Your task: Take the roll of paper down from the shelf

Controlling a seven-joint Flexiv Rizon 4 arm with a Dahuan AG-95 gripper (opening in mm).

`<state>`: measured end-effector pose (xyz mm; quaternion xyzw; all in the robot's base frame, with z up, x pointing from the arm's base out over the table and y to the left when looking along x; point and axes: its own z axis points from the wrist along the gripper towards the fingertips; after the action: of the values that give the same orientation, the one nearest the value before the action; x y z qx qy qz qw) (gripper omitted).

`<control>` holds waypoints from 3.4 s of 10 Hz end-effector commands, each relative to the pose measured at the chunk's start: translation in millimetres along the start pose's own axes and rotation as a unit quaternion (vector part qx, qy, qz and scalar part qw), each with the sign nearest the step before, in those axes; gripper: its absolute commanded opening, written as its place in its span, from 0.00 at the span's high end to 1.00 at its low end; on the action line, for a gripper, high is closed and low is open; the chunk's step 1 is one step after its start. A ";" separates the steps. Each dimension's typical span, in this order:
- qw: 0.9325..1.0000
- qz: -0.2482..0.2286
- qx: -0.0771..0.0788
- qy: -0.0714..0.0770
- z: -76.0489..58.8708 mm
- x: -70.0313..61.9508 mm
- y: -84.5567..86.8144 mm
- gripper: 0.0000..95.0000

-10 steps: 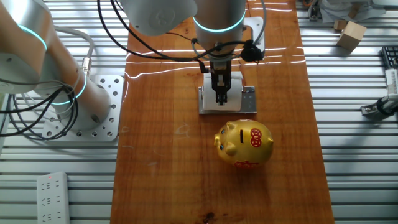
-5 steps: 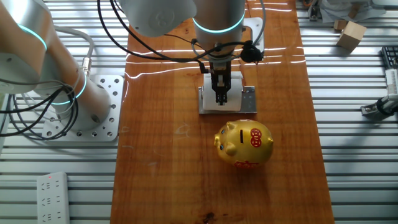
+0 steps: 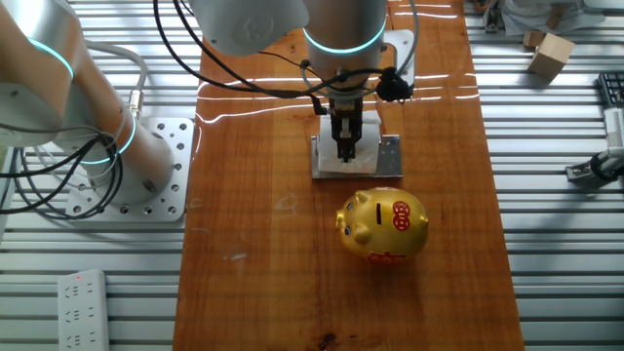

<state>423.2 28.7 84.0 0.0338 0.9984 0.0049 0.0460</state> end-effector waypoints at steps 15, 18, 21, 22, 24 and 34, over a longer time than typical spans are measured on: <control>1.000 -0.013 0.001 -0.002 -8.2 -8.8 2.9 1.00; 1.000 -0.014 0.001 -0.001 -10.7 -12.6 3.3 1.00; 1.000 -0.015 0.000 0.000 -12.5 -16.0 2.7 1.00; 1.000 -0.015 0.000 0.000 -12.4 -17.1 2.7 1.00; 1.000 -0.018 -0.001 0.000 -11.4 -19.4 3.2 1.00; 1.000 -0.022 -0.001 0.001 -7.9 -30.6 4.0 1.00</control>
<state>453.6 30.3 94.2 0.0108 0.9989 0.0051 0.0453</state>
